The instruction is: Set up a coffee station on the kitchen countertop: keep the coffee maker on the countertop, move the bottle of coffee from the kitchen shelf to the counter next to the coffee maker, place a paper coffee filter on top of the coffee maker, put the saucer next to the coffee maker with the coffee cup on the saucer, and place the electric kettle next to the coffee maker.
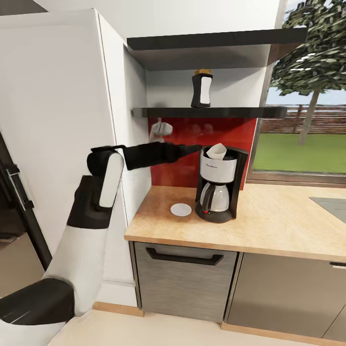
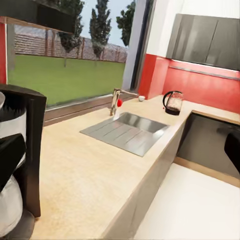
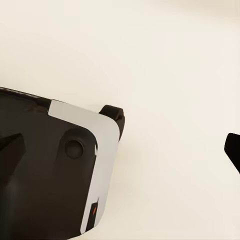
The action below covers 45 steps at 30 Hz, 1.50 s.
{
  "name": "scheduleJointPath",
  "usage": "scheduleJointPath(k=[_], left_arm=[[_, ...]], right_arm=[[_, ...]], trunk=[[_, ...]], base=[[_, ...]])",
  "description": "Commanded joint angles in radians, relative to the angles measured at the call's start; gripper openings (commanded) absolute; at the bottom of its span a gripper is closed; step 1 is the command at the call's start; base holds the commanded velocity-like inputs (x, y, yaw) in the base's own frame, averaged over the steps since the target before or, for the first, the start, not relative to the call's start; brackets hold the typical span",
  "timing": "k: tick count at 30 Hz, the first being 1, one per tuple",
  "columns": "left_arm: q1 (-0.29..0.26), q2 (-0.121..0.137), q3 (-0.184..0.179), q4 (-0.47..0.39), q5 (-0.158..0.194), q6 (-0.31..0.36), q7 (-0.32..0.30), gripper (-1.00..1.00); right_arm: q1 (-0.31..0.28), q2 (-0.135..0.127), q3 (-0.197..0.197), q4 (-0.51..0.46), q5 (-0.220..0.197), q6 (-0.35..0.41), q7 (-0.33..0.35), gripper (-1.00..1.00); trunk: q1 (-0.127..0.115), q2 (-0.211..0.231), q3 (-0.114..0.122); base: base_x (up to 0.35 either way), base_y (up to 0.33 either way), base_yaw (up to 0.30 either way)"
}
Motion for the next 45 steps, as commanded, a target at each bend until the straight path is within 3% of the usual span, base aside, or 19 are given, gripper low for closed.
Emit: scheduleJointPath(k=[1, 3, 4, 7, 9, 12, 16, 17, 19, 20, 25, 37, 45], left_arm=[[-0.031, 0.0, 0.001, 0.015, -0.001, 0.004, -0.003, 1.0], [-0.091, 0.0, 0.001, 0.048, 0.001, 0.003, -0.001, 1.0], [-0.153, 0.0, 0.002, 0.084, 0.003, 0.002, 0.007, 1.0], [-0.24, 0.0, 0.003, 0.126, 0.005, 0.001, 0.043, 1.0], [-0.315, 0.0, 0.004, 0.157, 0.006, -0.001, 0.146, 1.0], [-0.346, 0.0, 0.003, 0.17, 0.007, -0.009, 0.273, 1.0], [-0.363, 0.0, -0.002, 0.169, 0.009, -0.069, 0.484, 1.0], [-0.365, 0.0, -0.009, 0.169, 0.009, -0.083, 0.535, 1.0], [-0.366, 0.0, -0.017, 0.169, 0.009, -0.091, 0.577, 1.0], [-0.367, 0.0, -0.049, 0.171, 0.008, -0.103, 0.632, 1.0], [-0.368, 0.0, -0.086, 0.17, 0.008, -0.115, 0.654, 1.0], [-0.368, 0.0, -0.098, 0.17, 0.008, -0.128, 0.659, 1.0], [-0.368, 0.0, -0.136, 0.167, 0.008, -0.128, 0.66, 1.0]], right_arm=[[-0.002, 0.0, 0.009, 0.004, -0.008, -0.008, 0.001, 1.0], [-0.002, 0.0, 0.009, 0.004, -0.008, -0.007, -0.008, 1.0], [-0.002, 0.0, 0.009, 0.004, -0.008, -0.007, -0.014, 1.0], [-0.002, 0.0, 0.009, 0.004, -0.008, -0.007, -0.02, 1.0], [-0.002, 0.0, 0.01, 0.004, -0.008, -0.007, -0.024, 1.0], [-0.002, 0.0, 0.01, 0.004, -0.008, -0.007, -0.025, 1.0], [-0.002, 0.0, 0.01, 0.005, -0.008, -0.007, -0.026, 1.0], [-0.002, 0.0, 0.01, 0.004, -0.008, -0.007, -0.026, 1.0], [-0.002, 0.001, 0.01, 0.004, -0.008, -0.007, -0.026, 1.0], [-0.002, 0.001, 0.01, 0.005, -0.008, -0.007, -0.026, 1.0], [-0.002, 0.002, 0.01, 0.005, -0.008, -0.007, -0.026, 1.0], [0.001, 0.013, 0.01, 0.005, -0.008, -0.008, -0.026, 1.0], [0.001, 0.014, 0.01, 0.005, -0.008, -0.008, -0.026, 1.0]], trunk=[[0.0, -0.001, -0.001], [0.0, -0.001, -0.001], [0.0, -0.001, -0.001], [0.0, -0.001, -0.001], [0.0, -0.001, -0.001], [0.0, -0.001, -0.001], [0.0, -0.001, -0.001], [0.0, -0.001, -0.001], [0.0, -0.001, -0.001], [0.0, -0.001, -0.001], [0.0, -0.001, -0.001], [0.0, -0.001, -0.001], [0.0, -0.001, -0.001]], base=[[0.0, 0.0, 0.0], [0.0, 0.0, 0.0], [0.0, 0.0, 0.0], [0.0, 0.0, 0.0], [0.0, 0.0, 0.0], [0.0, 0.0, 0.0], [0.0, 0.0, 0.0], [0.0, 0.0, 0.0], [0.0, 0.0, 0.0], [0.0, 0.0, 0.0], [0.0, 0.0, 0.0], [0.102, -0.062, 0.0], [0.109, -0.049, 0.0]])
